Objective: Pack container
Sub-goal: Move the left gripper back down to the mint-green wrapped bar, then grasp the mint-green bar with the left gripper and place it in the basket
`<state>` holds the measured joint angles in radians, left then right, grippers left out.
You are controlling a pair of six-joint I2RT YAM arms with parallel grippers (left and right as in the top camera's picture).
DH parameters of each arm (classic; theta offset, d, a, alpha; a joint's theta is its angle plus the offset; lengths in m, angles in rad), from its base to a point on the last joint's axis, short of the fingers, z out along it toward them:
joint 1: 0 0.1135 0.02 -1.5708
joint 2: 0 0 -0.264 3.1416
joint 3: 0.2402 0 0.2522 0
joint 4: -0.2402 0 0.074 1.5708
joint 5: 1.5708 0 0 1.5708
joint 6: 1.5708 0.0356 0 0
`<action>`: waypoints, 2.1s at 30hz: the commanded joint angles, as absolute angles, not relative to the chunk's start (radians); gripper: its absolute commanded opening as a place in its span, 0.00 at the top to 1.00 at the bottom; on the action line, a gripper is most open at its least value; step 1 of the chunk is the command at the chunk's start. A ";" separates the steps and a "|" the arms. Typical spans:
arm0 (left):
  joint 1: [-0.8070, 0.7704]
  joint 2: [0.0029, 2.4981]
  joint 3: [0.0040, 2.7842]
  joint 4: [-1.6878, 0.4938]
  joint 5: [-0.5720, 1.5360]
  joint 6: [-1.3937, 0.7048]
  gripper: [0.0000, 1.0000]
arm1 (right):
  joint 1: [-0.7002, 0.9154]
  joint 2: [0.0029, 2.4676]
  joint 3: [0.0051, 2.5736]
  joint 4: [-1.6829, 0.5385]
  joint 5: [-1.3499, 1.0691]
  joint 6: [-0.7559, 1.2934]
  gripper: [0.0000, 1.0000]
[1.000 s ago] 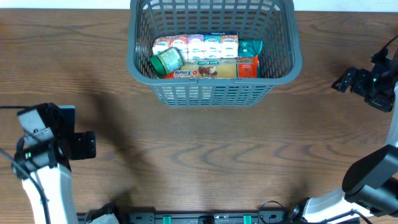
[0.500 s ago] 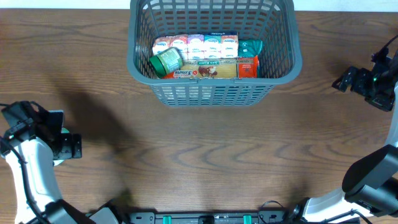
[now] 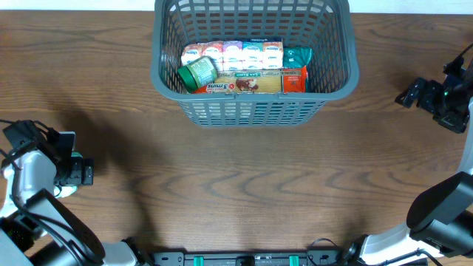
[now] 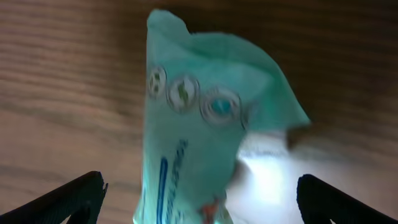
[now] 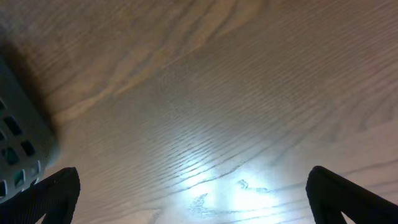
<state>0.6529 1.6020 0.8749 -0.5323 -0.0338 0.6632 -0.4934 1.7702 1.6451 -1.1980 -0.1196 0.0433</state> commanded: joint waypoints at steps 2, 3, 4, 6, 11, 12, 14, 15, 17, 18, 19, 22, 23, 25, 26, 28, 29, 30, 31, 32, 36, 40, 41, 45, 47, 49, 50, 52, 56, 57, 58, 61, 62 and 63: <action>0.658 1.651 0.893 -0.506 -0.041 0.681 0.02 | -0.496 1.769 1.645 -1.204 -0.121 0.080 0.01; 0.658 1.662 0.893 -0.498 -0.041 0.681 0.02 | -0.496 1.769 1.645 -1.205 -0.121 0.083 0.01; 0.658 1.669 0.894 -0.492 -0.041 0.681 0.02 | -0.496 1.769 1.645 -1.207 -0.121 0.086 0.01; 0.658 1.686 0.894 -0.474 -0.035 0.681 0.02 | -0.496 1.769 1.645 -1.209 -0.121 0.090 0.01; 0.661 1.713 0.894 -0.462 0.033 0.676 0.01 | -0.496 1.769 1.645 -1.216 -0.121 0.094 0.01; 0.664 1.716 0.894 -0.462 0.067 0.676 0.01 | -0.496 1.769 1.645 -1.219 -0.121 0.094 0.01; 0.673 1.719 0.894 -0.460 0.128 0.676 0.01 | -0.496 1.769 1.645 -1.223 -0.120 0.094 0.01; 0.679 1.719 0.894 -0.460 0.145 0.675 0.01 | -0.496 1.769 1.645 -1.224 -0.120 0.094 0.01; 0.691 1.719 0.894 -0.457 0.150 0.661 0.01 | -0.496 1.769 1.645 -1.225 -0.120 0.093 0.01; 0.696 1.719 0.894 -0.458 0.150 0.661 0.01 | -0.496 1.769 1.645 -1.225 -0.120 0.093 0.01; 0.701 1.719 0.894 -0.458 0.150 0.661 0.01 | -0.496 1.769 1.645 -1.225 -0.120 0.093 0.01; 0.715 1.719 0.894 -0.458 0.150 0.661 0.01 | -0.496 1.769 1.645 -1.226 -0.120 0.093 0.01; 0.718 1.719 0.894 -0.458 0.150 0.661 0.01 | -0.496 1.769 1.645 -1.227 -0.120 0.093 0.01; 0.720 1.719 0.894 -0.458 0.150 0.661 0.01 | -0.496 1.769 1.645 -1.231 -0.120 0.093 0.01; 0.720 1.719 0.894 -0.458 0.150 0.659 0.01 | -0.496 1.769 1.645 -1.234 -0.120 0.093 0.01; 0.720 1.719 0.894 -0.458 0.150 0.653 0.02 | -0.496 1.769 1.645 -1.242 -0.120 0.092 0.01; 0.720 1.719 0.894 -0.458 0.150 0.653 0.05 | -0.496 1.769 1.645 -1.247 -0.120 0.091 0.01; 0.720 1.719 0.894 -0.458 0.150 0.653 0.09 | -0.496 1.769 1.645 -1.253 -0.120 0.088 0.01; 0.720 1.719 0.894 -0.458 0.150 0.653 0.13 | -0.496 1.769 1.645 -1.258 -0.120 0.088 0.01; 0.720 1.719 0.894 -0.458 0.150 0.653 0.16 | -0.496 1.769 1.645 -1.264 -0.120 0.088 0.01; 0.719 1.718 0.894 -0.460 0.150 0.624 0.32 | -0.496 1.769 1.645 -1.286 -0.120 0.081 0.01; 0.719 1.713 0.894 -0.461 0.150 0.551 0.44 | -0.496 1.769 1.645 -1.297 -0.120 0.081 0.01; 0.717 1.708 0.894 -0.461 0.150 0.536 0.48 | -0.496 1.769 1.645 -1.298 -0.120 0.081 0.01; 0.699 1.663 0.898 -0.461 0.150 0.476 0.58 | -0.496 1.769 1.645 -1.298 -0.120 0.081 0.01; 0.682 1.631 0.904 -0.461 0.150 0.431 0.60 | -0.496 1.769 1.645 -1.298 -0.120 0.081 0.01; 0.659 1.591 0.913 -0.462 0.150 0.385 0.64 | -0.496 1.769 1.645 -1.299 -0.120 0.081 0.01; 0.647 1.571 0.920 -0.466 0.150 0.362 0.66 | -0.496 1.769 1.645 -1.299 -0.120 0.081 0.01; 0.616 1.527 0.945 -0.493 0.150 0.296 0.66 | -0.496 1.769 1.645 -1.302 -0.121 0.081 0.01; 0.530 1.453 1.057 -0.630 0.150 0.174 0.79 | -0.496 1.769 1.645 -1.302 -0.121 0.081 0.01; 0.502 1.439 1.101 -0.670 0.150 0.148 0.81 | -0.496 1.769 1.645 -1.302 -0.121 0.081 0.01; 0.468 1.428 1.157 -0.714 0.150 0.130 0.87 | -0.496 1.769 1.645 -1.301 -0.121 0.081 0.01; 0.370 1.418 1.330 -0.791 0.150 0.089 0.91 | -0.496 1.769 1.645 -1.301 -0.121 0.080 0.01; 0.337 1.418 1.385 -0.802 0.150 0.083 0.92 | -0.496 1.769 1.645 -1.301 -0.121 0.078 0.01; 0.301 1.418 1.439 -0.805 0.149 0.084 0.93 | -0.496 1.769 1.645 -1.301 -0.121 0.073 0.01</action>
<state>0.3790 1.4437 1.2953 -0.7971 0.1356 0.1535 -0.4934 1.7702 1.6447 -1.3006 -0.1196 0.0757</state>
